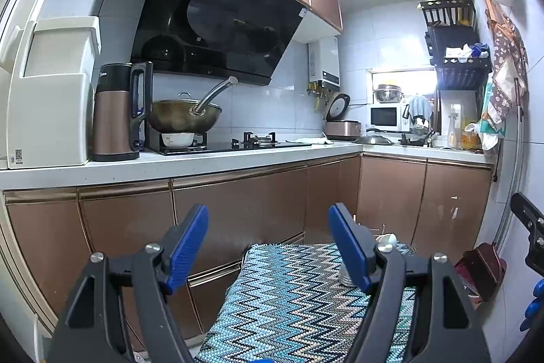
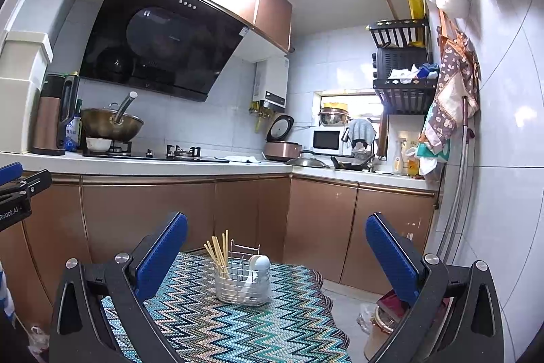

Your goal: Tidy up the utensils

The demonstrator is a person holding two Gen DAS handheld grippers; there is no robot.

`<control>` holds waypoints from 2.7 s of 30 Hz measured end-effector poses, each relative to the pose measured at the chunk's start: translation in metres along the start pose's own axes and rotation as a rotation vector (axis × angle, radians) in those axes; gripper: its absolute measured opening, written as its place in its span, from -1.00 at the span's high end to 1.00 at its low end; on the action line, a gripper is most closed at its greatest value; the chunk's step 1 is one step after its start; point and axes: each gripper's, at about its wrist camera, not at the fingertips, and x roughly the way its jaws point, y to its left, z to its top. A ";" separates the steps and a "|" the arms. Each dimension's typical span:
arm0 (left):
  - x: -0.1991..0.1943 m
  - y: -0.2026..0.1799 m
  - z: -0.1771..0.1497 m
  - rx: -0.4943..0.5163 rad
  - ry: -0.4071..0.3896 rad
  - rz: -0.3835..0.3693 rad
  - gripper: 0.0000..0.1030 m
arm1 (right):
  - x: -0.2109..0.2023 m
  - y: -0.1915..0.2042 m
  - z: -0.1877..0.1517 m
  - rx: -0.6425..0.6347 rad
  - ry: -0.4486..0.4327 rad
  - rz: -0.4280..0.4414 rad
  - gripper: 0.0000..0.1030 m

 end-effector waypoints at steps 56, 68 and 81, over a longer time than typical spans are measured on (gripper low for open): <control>0.003 -0.009 -0.011 0.041 0.033 -0.006 -0.39 | 0.015 0.006 -0.009 0.009 0.086 0.110 -1.00; 0.005 -0.010 -0.014 0.050 0.044 -0.009 -0.39 | 0.015 0.009 -0.012 0.006 0.088 0.111 -1.00; 0.005 -0.011 -0.015 0.054 0.046 -0.011 -0.39 | 0.015 0.010 -0.012 0.004 0.088 0.111 -1.00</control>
